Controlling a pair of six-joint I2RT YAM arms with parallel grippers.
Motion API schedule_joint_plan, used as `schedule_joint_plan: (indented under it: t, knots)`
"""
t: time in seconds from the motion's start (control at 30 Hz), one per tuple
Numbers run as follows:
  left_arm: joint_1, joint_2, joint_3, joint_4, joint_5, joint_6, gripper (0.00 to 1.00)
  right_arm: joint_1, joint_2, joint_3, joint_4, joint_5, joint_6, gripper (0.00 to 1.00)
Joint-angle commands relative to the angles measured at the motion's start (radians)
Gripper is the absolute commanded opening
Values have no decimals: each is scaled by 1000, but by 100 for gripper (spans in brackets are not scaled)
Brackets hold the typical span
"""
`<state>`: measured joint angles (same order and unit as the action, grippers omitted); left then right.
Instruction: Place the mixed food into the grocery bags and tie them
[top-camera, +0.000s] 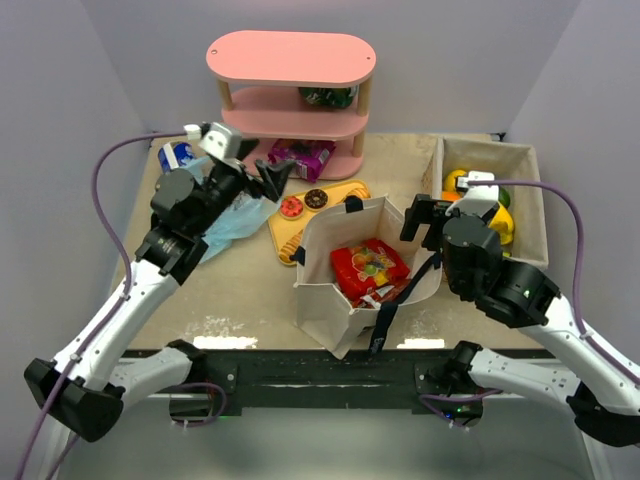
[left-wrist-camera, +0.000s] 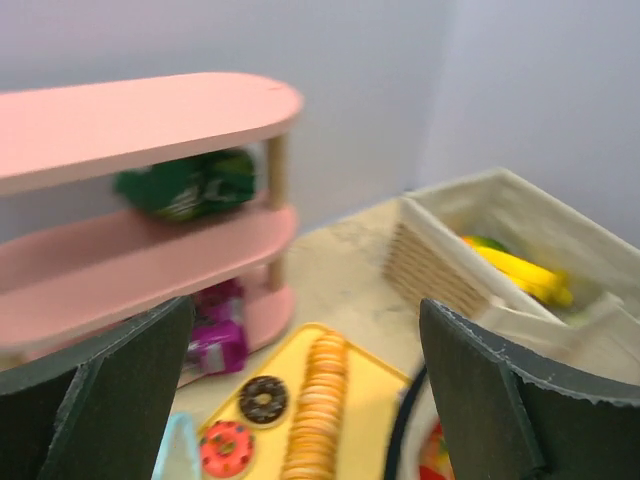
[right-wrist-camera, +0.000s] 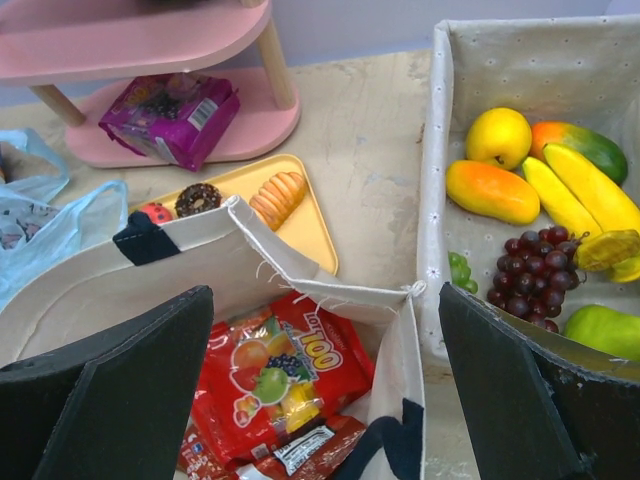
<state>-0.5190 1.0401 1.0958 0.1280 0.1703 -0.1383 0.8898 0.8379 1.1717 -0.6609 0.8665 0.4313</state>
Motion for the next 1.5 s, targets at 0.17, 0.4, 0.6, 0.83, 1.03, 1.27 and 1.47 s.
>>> schedule_joint_plan:
  t: [0.17,0.4,0.6,0.83,1.03,1.27,1.47]
  knots:
    - [313,201,-275,501,-45,-454,92,-3,15,16,20,-9,14,99]
    - [362,484,-332,878,-54,-621,85,-3,56,39,41,-6,-3,99]
    - [378,823,-161,1073,8,-718,77,-3,108,74,80,-15,-37,99]
    - [378,1043,4,1053,5,-715,74,-3,173,112,96,-29,-49,99]
    - [378,1124,67,997,-19,-716,74,-2,211,120,121,-47,-65,99]
    - [375,1201,153,924,-40,-727,76,-2,228,143,124,-47,-78,99]
    - [370,1258,242,862,-37,-713,76,-5,236,138,136,-50,-85,99]
